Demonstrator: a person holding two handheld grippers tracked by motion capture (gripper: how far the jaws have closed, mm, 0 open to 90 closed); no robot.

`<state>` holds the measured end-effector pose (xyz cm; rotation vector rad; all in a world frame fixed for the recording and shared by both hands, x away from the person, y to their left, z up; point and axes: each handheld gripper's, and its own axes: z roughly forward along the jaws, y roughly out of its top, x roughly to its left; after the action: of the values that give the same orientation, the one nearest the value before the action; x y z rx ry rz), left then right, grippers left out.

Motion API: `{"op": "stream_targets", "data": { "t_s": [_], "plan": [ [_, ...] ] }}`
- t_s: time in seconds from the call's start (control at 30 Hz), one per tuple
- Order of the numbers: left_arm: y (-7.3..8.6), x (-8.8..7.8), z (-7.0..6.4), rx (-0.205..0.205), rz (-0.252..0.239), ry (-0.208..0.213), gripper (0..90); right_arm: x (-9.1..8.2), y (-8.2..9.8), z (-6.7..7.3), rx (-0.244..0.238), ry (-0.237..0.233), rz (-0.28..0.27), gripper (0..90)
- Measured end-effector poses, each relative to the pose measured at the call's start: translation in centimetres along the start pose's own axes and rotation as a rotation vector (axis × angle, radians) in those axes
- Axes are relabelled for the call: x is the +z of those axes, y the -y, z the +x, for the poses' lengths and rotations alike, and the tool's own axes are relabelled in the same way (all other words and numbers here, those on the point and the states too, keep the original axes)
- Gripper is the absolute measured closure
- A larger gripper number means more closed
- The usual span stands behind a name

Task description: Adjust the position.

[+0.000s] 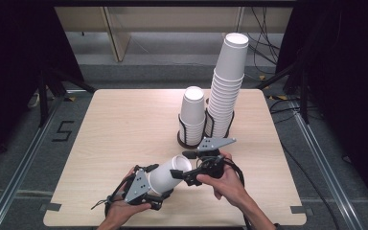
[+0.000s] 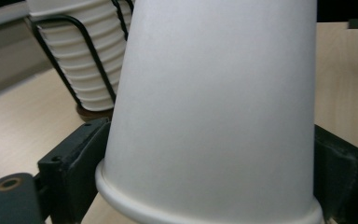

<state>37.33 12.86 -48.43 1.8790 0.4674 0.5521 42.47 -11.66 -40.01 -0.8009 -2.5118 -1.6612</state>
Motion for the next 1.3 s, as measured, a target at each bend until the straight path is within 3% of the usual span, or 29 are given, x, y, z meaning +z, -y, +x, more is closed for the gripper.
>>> {"op": "stream_targets", "data": {
  "t_s": [0.03, 0.17, 0.2, 0.3, 0.33, 0.37, 0.43, 0.47, 0.5, 0.53, 0.57, 0.6, 0.7, 0.8, 0.83, 0.9, 1.1, 1.13, 1.3],
  "plan": [
    [0.0, 0.0, 0.0, 0.000, 0.000, 0.000, 9.9, -0.1, -0.1, 0.1, -0.010, 0.003, 0.025, 17.1],
    [-0.3, 0.0, -0.3, 0.011, 0.018, 0.024, 10.0, -0.4, -0.3, 0.2, -0.051, 0.013, 0.037, 16.7],
    [-0.4, -0.1, -0.2, 0.020, 0.041, 0.029, 10.0, -0.7, -0.5, 0.5, -0.059, 0.020, 0.049, 16.5],
    [-0.3, -0.1, -0.1, 0.011, 0.055, 0.038, 10.0, -0.9, -0.7, 0.7, -0.079, 0.027, 0.060, 16.4],
    [-0.3, -0.2, 0.0, 0.013, 0.070, 0.044, 10.1, -1.0, -0.8, 0.9, -0.099, 0.043, 0.055, 16.3],
    [-0.3, -0.1, 0.1, 0.010, 0.072, 0.046, 10.2, -1.4, -1.1, 1.3, -0.119, 0.065, 0.095, 16.3],
    [-0.3, -0.2, 0.2, 0.003, 0.090, 0.054, 10.1, -1.5, -1.2, 1.5, -0.170, 0.077, 0.113, 16.6],
    [-0.3, -0.2, 0.3, 0.010, 0.104, 0.061, 10.1, -1.5, -1.2, 1.5, -0.170, 0.077, 0.113, 16.6],
    [-0.4, -0.2, 0.3, 0.019, 0.127, 0.071, 10.2, -1.5, -1.3, 1.9, -0.236, 0.089, 0.148, 16.6],
    [-0.4, -0.2, 0.3, 0.019, 0.127, 0.071, 10.2, -1.5, -1.3, 1.9, -0.236, 0.089, 0.148, 16.6],
    [-0.5, -0.2, 0.2, 0.037, 0.155, 0.077, 10.2, -1.5, -1.3, 2.0, -0.265, 0.105, 0.160, 16.6],
    [-0.5, -0.1, 0.1, 0.054, 0.171, 0.079, 10.2, -1.4, -1.3, 2.3, -0.313, 0.114, 0.207, 16.8],
    [-0.6, 0.0, -0.2, 0.104, 0.226, 0.109, 10.2, -1.2, -1.1, 2.6, -0.359, 0.119, 0.245, 17.1],
    [-0.7, 0.1, -0.5, 0.113, 0.237, 0.108, 10.2, -1.0, -1.0, 2.8, -0.381, 0.121, 0.288, 17.1],
    [-0.8, 0.1, -0.6, 0.155, 0.262, 0.122, 10.2, -0.7, -0.7, 2.9, -0.410, 0.116, 0.327, 17.5],
    [-0.8, 0.1, -0.7, 0.148, 0.259, 0.122, 10.2, -0.6, -0.6, 2.9, -0.421, 0.112, 0.341, 17.4],
    [-1.2, -0.2, -0.8, 0.279, 0.312, 0.125, 10.3, 0.4, 0.1, 3.2, -0.465, 0.079, 0.431, 17.5],
    [-1.2, -0.2, -1.0, 0.263, 0.302, 0.135, 10.3, 0.5, 0.2, 3.3, -0.472, 0.070, 0.448, 17.9],
    [-1.2, 0.0, -1.3, 0.289, 0.315, 0.144, 10.3, 1.3, 0.6, 3.5, -0.496, 0.045, 0.506, 18.9]
  ]
}}
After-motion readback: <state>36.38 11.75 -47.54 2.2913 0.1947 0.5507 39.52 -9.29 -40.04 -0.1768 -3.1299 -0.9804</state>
